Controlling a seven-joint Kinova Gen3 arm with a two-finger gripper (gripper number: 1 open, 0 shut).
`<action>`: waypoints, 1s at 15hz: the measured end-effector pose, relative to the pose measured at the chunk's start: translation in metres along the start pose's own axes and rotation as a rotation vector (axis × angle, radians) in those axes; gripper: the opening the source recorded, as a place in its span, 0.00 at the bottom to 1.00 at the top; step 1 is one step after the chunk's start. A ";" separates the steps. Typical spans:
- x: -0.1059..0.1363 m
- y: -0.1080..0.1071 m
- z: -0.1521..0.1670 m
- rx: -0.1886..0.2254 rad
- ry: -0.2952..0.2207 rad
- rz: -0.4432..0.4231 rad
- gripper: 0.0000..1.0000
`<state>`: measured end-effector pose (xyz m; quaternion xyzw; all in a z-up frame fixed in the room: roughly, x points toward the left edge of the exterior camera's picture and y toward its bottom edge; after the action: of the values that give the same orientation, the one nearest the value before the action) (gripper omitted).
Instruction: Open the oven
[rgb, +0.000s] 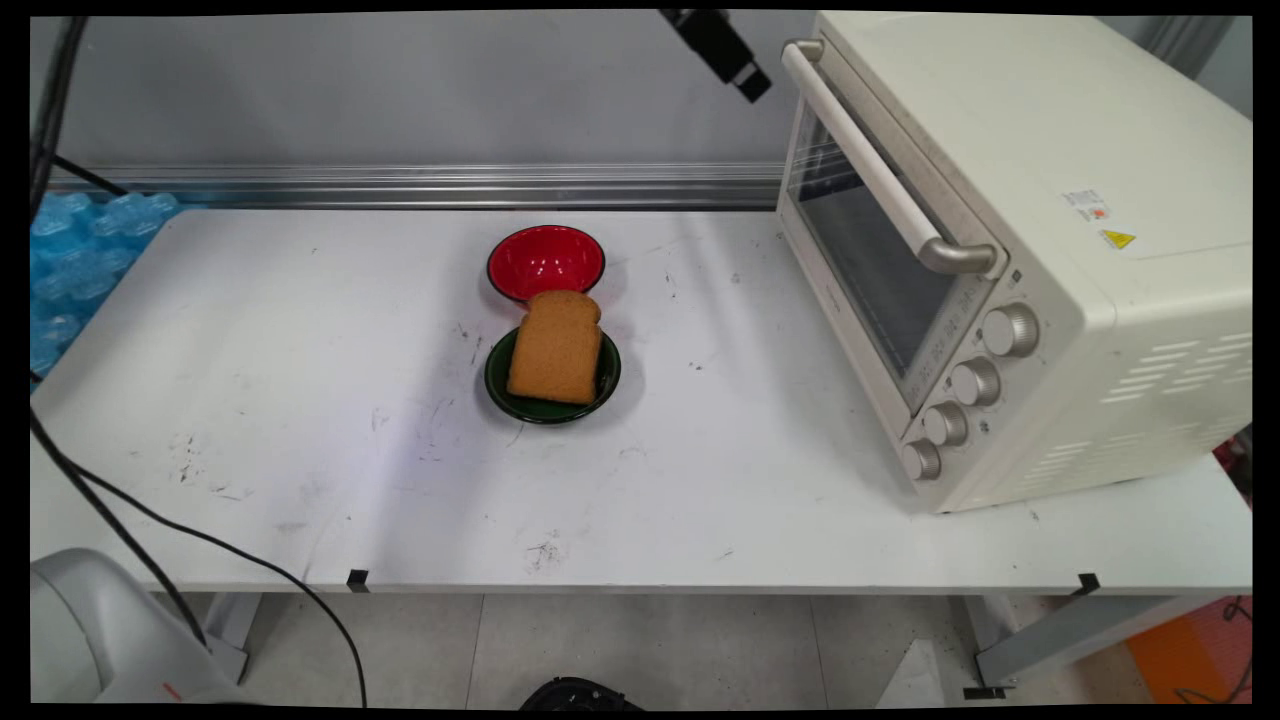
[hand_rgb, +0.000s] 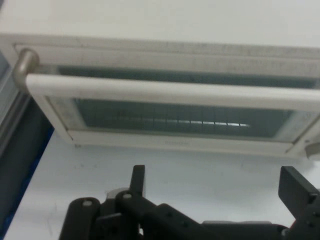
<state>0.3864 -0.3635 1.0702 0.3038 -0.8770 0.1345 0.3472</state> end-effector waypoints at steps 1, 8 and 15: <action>0.005 -0.001 0.006 0.001 0.003 0.004 1.00; 0.028 -0.001 0.042 0.006 0.014 0.029 1.00; 0.044 0.003 0.075 0.012 0.013 0.037 0.00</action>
<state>0.3195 -0.4146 1.0463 0.2888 -0.8793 0.1481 0.3485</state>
